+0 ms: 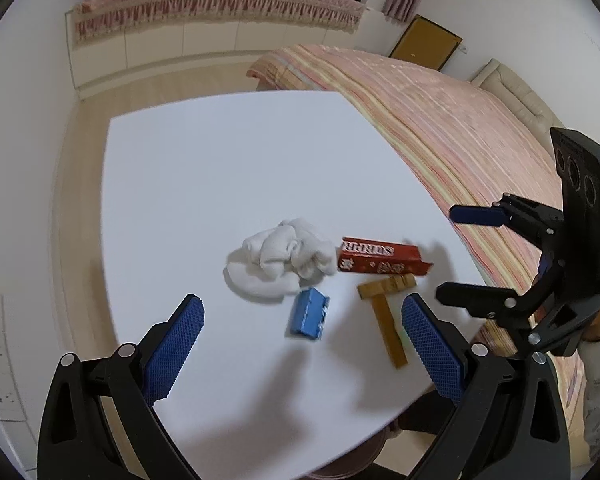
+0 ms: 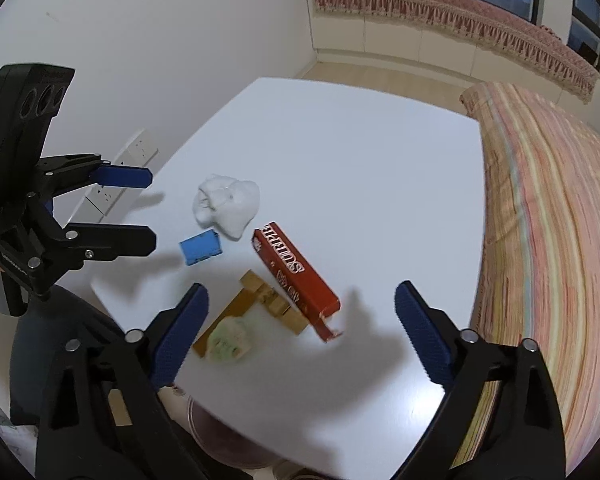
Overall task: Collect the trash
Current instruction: 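Move both open tools back over the remaining table items, then grasp the white cloth with the left tool while the right tool grasps the red SURPRISE box, then carry both held items down to the pink bin and open both tools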
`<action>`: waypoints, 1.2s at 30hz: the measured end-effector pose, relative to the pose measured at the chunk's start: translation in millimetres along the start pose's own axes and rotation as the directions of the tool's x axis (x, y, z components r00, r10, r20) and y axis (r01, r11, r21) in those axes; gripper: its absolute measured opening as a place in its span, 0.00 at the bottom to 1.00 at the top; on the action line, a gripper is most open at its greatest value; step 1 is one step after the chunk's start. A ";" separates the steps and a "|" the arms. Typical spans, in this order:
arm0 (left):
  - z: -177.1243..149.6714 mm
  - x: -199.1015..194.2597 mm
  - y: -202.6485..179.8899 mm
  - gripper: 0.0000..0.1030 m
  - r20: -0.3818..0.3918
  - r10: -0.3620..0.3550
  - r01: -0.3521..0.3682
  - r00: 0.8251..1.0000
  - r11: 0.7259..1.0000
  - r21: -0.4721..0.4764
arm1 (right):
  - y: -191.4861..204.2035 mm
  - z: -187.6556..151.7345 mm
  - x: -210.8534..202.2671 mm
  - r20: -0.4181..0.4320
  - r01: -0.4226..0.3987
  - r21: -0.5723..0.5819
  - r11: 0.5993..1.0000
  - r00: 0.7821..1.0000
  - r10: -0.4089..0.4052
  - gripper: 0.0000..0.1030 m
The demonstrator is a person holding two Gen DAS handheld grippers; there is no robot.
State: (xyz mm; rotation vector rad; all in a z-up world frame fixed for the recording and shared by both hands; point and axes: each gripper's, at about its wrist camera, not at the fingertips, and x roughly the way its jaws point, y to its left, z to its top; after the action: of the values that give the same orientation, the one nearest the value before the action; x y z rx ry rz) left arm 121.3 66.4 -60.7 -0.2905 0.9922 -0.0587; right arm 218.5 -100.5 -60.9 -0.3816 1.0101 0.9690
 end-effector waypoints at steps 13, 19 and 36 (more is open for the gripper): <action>7.4 34.9 15.8 0.68 -0.030 -0.053 0.051 0.998 0.997 -0.058 | -12.4 4.8 36.7 -0.049 -0.027 0.012 1.000 0.998 0.027 0.42; 6.4 33.5 15.5 0.35 -0.029 -0.025 0.023 0.999 0.999 -0.047 | -13.6 10.1 38.6 -0.042 -0.011 0.016 1.000 0.999 0.012 0.18; 9.1 8.0 8.5 0.07 0.041 0.039 -0.039 0.998 0.999 -0.001 | -15.9 11.6 6.3 0.038 0.024 0.060 0.998 0.999 -0.026 0.14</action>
State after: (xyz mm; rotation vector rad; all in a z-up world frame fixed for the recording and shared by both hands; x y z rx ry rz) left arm 132.6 75.0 -64.9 -0.2714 0.9572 -0.0174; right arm 239.0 -98.3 -62.7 -0.3244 0.9939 0.9185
